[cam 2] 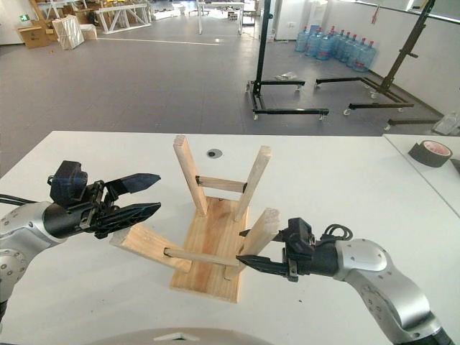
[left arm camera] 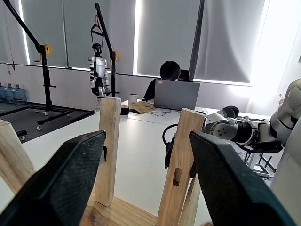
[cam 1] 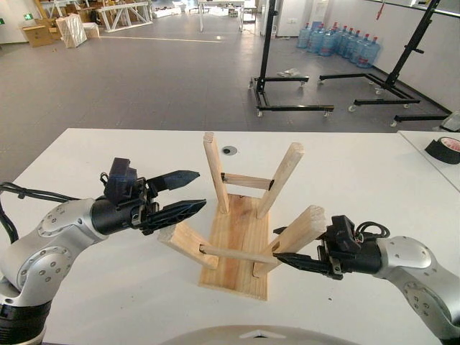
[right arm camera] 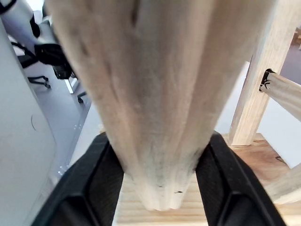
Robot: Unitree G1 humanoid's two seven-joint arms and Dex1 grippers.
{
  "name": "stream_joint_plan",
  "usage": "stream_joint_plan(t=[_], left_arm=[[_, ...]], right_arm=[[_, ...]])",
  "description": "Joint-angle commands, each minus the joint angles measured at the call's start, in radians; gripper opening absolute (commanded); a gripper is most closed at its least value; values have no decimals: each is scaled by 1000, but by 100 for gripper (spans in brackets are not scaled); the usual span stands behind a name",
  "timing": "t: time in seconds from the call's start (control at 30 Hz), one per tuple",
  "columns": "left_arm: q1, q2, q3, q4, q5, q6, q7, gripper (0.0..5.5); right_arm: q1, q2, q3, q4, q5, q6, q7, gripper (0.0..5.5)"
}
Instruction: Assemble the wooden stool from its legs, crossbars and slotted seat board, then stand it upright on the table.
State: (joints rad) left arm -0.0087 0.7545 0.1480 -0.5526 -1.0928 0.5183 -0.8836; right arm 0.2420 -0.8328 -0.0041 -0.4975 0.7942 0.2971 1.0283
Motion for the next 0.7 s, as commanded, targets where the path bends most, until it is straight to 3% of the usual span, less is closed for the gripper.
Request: stream_joint_plan(t=[0.03, 0.23, 0.37, 0.47, 0.7], left_arm=[[83, 32, -88, 56, 134, 68, 17, 323], [85, 42, -95, 61, 141, 51, 12, 323], [70, 44, -96, 67, 144, 47, 9, 323], [49, 46, -102, 75, 151, 46, -2, 323], [20, 47, -107, 65, 153, 47, -5, 323]], right_arm=[[13, 10, -43, 32, 163, 196, -68, 204], [-22, 22, -138, 12, 349, 315, -91, 214], [-36, 14, -132, 3, 322, 359, -82, 217], [-28, 24, -97, 13, 243, 350, -78, 308], [-37, 49, -117, 17, 264, 352, -103, 421]])
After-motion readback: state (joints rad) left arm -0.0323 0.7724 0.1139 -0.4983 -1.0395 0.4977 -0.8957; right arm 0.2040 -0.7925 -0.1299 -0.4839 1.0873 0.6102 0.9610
